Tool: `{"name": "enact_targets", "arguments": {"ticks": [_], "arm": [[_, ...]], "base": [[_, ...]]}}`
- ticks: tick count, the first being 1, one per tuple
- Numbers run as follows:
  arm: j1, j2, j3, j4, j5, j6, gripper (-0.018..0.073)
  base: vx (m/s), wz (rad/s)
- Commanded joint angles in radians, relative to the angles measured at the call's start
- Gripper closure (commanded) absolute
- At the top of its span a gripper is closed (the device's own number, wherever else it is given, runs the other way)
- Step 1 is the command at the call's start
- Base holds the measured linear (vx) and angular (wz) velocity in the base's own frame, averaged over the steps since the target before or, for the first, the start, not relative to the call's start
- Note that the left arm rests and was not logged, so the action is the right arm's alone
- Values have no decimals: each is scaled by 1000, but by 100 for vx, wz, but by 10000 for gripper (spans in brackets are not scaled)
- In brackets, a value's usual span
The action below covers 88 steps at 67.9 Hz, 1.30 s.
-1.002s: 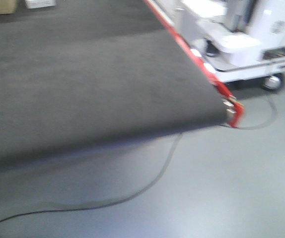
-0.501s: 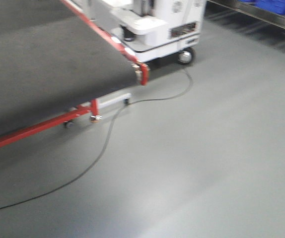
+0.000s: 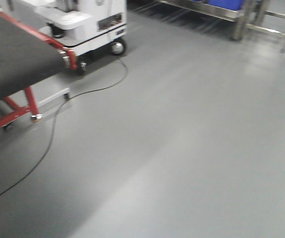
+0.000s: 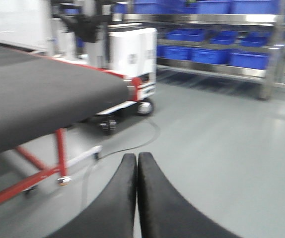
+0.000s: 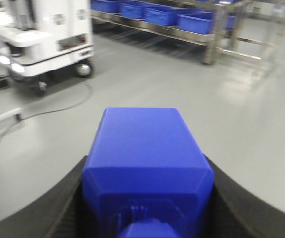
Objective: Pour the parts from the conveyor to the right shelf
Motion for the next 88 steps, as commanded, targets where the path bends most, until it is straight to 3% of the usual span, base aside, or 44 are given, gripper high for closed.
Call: {"name": "enact_targets", "arguments": {"ticks": [1, 60, 88], "arm": [[-2, 14, -26, -5, -80, -13, 565], [-2, 14, -26, -5, -77, -13, 565], [-2, 14, -26, -5, -77, -13, 565]], "base": [[-33, -68], [-25, -75], [-12, -47]]}}
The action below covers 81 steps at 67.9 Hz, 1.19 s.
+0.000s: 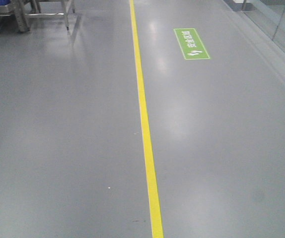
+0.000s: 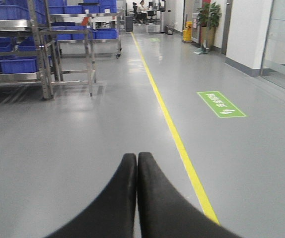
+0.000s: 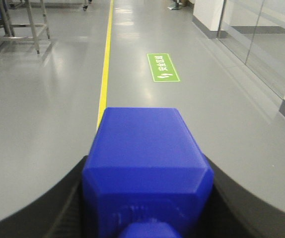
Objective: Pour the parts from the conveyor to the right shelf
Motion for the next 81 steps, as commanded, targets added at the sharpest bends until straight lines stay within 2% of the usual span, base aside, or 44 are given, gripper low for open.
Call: {"name": "enact_targets", "arguments": {"ticks": [1, 45, 81], "arm": [[-2, 14, -26, -5, -79, -13, 565], [-2, 14, -26, -3, -79, -13, 565], [-2, 14, -26, -2, -79, -13, 565]], "base": [[-5, -23], [4, 0], [17, -10]]}}
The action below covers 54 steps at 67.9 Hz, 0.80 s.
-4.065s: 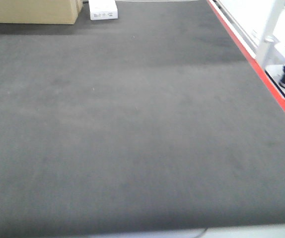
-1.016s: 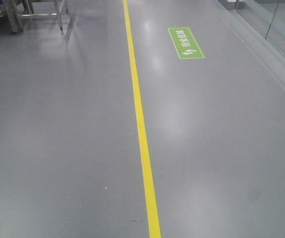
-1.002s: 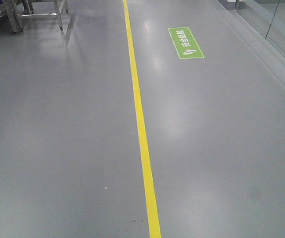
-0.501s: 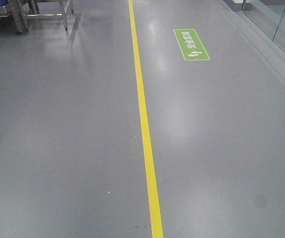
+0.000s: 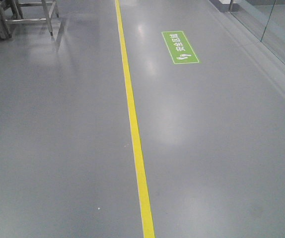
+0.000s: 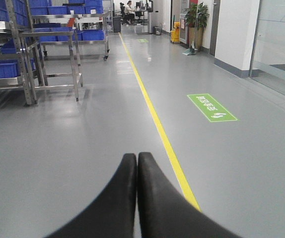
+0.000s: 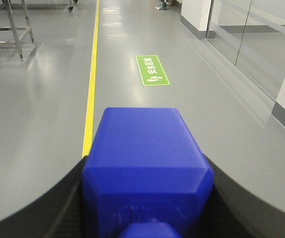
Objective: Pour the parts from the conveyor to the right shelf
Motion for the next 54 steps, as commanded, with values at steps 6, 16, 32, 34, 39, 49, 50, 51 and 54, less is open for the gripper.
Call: {"name": "enact_targets", "arguments": {"ticks": [6, 16, 32, 34, 39, 49, 50, 51, 54], "arm": [[-2, 14, -26, -3, -82, -13, 565], [-2, 14, -26, -3, -82, -13, 565], [-2, 14, -26, -3, -82, -13, 565], [-2, 14, -26, -3, -82, -13, 565], [-2, 14, -26, -3, -82, -13, 565], [-2, 14, -26, -3, -82, -13, 565], [-2, 14, -26, -3, -82, -13, 565], [-2, 14, -26, -3, -82, -13, 565], [-2, 14, -26, -3, -82, -13, 565]], "base": [[29, -3], [35, 1], [42, 4], [44, 9], [44, 12], [45, 19], [46, 23], [46, 22], [46, 22]]}}
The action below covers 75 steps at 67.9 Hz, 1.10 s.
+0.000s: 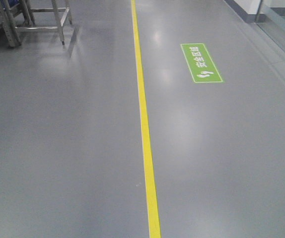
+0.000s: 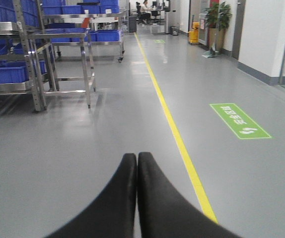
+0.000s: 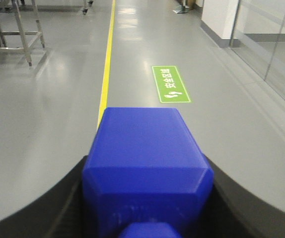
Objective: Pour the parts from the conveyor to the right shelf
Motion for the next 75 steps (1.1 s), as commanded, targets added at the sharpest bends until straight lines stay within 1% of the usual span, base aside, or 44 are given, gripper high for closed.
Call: {"name": "enact_targets", "arguments": {"ticks": [1, 26, 75], "arm": [[-2, 14, -26, -3, -82, -13, 565], [-2, 14, -26, -3, -82, -13, 565], [-2, 14, -26, -3, -82, -13, 565]], "base": [[47, 21], [51, 10], [61, -3]]}}
